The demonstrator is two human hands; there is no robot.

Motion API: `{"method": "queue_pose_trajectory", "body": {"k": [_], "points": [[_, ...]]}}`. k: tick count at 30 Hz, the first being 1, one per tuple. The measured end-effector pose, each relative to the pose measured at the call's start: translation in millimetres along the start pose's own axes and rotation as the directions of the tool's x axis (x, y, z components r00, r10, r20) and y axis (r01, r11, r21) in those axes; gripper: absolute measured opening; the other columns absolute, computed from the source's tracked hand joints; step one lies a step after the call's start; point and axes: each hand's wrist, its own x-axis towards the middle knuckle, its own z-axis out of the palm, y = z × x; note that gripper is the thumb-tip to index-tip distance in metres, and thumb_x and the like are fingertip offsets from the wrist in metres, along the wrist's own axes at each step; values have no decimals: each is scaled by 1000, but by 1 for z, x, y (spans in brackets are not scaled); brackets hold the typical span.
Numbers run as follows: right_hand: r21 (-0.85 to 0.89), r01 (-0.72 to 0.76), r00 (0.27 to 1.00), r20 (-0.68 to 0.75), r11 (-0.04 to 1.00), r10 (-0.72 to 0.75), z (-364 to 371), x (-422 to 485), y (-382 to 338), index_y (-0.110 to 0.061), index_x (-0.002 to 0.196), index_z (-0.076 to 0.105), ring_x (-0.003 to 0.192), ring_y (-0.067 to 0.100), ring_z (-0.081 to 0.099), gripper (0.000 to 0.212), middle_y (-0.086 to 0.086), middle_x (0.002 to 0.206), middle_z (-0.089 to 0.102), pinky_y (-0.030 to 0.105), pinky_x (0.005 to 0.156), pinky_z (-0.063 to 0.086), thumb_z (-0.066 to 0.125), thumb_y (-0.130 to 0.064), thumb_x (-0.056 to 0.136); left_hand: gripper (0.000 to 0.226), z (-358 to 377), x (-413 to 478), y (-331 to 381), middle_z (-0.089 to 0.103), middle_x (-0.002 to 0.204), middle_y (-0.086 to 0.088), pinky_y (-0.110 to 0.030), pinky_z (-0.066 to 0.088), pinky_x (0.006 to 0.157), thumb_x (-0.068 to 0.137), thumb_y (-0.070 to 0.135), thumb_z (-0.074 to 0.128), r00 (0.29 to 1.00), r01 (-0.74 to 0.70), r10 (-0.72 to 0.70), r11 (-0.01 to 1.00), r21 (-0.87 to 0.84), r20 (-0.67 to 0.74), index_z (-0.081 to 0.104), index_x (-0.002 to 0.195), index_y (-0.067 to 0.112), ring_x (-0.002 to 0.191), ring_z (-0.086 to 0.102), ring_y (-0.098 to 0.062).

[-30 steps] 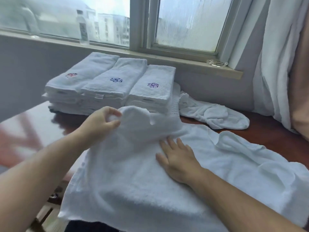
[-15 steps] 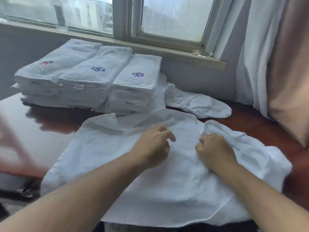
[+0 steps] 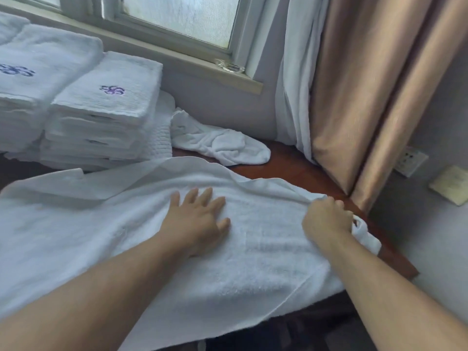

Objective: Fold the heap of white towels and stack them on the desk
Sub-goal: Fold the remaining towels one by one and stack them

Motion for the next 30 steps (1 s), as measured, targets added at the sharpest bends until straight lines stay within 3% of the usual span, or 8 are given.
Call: {"method": "queue_pose_trajectory", "body": {"k": [4, 12, 16, 18, 21, 24, 27, 30], "points": [[128, 228, 974, -14, 965, -228, 6, -24, -32, -19, 100, 63, 81, 27, 56, 19, 1, 78, 50, 33, 69, 44, 44, -25, 97, 66, 0, -1, -5, 0, 169, 7, -56, -4, 121, 96, 65, 18, 1000, 17, -17, 1000, -7, -14, 10, 157, 41, 155, -2, -21], [-66, -203, 943, 255, 977, 213, -6, -14, 58, -17, 125, 64, 118, 28, 59, 37, 4, 128, 61, 39, 97, 49, 43, -16, 94, 68, 3, 6, -10, -4, 168, 9, -56, -5, 121, 94, 66, 14, 1000, 26, -26, 1000, -15, -12, 6, 158, 42, 155, -5, -20], [-323, -170, 931, 257, 931, 259, -13, -5, 68, -19, 137, 58, 127, 26, 53, 44, 2, 140, 55, 38, 95, 47, 51, -16, 93, 68, 5, 6, -10, -3, 169, 8, -56, -5, 121, 94, 66, 14, 1000, 19, -19, 1000, -16, -24, 7, 158, 42, 155, -4, -21], [-396, -24, 985, 147, 918, 89, -17, -6, 56, -23, 131, 61, 124, 25, 50, 40, 3, 135, 55, 38, 94, 45, 51, -20, 93, 68, 4, 5, -11, -2, 169, 7, -56, -5, 121, 94, 66, 15, 999, 14, -15, 1000, -15, -30, 8, 158, 42, 155, -3, -22], [-84, 224, 966, 152, 971, -210, -8, -13, 26, -14, 120, 64, 111, 28, 60, 29, 9, 121, 63, 36, 86, 46, 49, -19, 96, 69, 4, 3, -10, -1, 169, 7, -55, -5, 122, 94, 66, 15, 999, 7, -8, 1000, -23, -40, 9, 158, 41, 155, -2, -21], [246, 242, 934, 203, 939, -294, 3, -27, -6, -11, 134, 53, 128, 27, 49, 47, 7, 140, 53, 40, 102, 41, 36, -41, 102, 69, 5, 2, -11, -1, 169, 7, -54, -6, 122, 94, 65, 15, 999, 7, -9, 999, -41, -48, 9, 158, 40, 155, -3, -20], [245, 135, 968, 173, 960, -180, 16, -39, -8, -14, 146, 40, 143, 31, 30, 68, 5, 154, 36, 49, 109, 33, 22, -58, 98, 69, 5, 2, -12, 0, 169, 7, -54, -6, 122, 93, 65, 15, 999, 6, -9, 999, -49, -49, 9, 158, 40, 155, -4, -20], [172, -214, 963, 204, 962, 178, 21, -35, 18, -7, 134, 56, 107, 30, 58, 71, 12, 124, 60, 37, 79, 44, 21, -56, 96, 70, 7, 3, -11, 0, 169, 7, -55, -6, 121, 93, 65, 14, 998, 14, -16, 999, -44, -53, 10, 158, 40, 155, -4, -20]]}}
